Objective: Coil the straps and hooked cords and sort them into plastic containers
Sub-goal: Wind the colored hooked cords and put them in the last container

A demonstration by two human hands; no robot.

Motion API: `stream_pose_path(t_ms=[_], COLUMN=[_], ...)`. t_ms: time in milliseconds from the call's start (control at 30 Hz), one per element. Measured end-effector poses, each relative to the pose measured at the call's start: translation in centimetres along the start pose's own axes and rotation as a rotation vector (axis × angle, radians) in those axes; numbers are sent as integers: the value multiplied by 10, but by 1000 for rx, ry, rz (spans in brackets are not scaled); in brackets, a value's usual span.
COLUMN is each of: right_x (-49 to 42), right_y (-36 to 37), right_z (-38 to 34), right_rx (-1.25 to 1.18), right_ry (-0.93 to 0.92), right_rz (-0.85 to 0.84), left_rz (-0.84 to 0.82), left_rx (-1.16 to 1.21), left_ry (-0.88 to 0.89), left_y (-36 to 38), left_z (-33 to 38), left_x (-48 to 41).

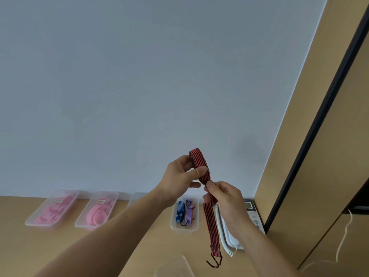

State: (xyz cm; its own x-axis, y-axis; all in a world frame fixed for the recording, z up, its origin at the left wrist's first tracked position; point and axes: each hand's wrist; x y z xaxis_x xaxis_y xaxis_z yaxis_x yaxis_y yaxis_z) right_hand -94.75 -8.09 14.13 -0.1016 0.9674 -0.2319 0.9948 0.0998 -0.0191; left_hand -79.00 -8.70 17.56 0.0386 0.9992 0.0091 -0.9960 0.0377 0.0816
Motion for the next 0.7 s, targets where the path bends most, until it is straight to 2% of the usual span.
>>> stream_pose_path(t_ms=[133,333,467,600,700], right_x=[3,3,3,5,6], right_y=[5,5,6,4,-3], right_z=[0,2,1,-2,-6], right_rx=[-71,6,36,-75,-138], right_ry=[-6,-66,-70,25,38], right_rz=[12,83,99,37,-71], left_rz=[-16,-91,-89,-26,55], left_rx=[-40,-1,-56,-166,-97], left_ry=[23,19,51,129,136], left_y=[3,6,8,7,1], left_z=[1,4,7,5,9], left_x=[2,7,8,6,1])
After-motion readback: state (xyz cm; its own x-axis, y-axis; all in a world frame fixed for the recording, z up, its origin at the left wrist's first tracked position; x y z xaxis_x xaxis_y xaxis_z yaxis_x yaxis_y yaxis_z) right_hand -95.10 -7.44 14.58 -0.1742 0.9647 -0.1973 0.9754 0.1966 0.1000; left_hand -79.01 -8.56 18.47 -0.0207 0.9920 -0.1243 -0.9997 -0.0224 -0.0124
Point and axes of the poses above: each hand's wrist, its own x-axis away from the middle knuckle, its own y-axis out of the palm, z = x × y, and after that the axes turned 9 degrees about -y, right-handed
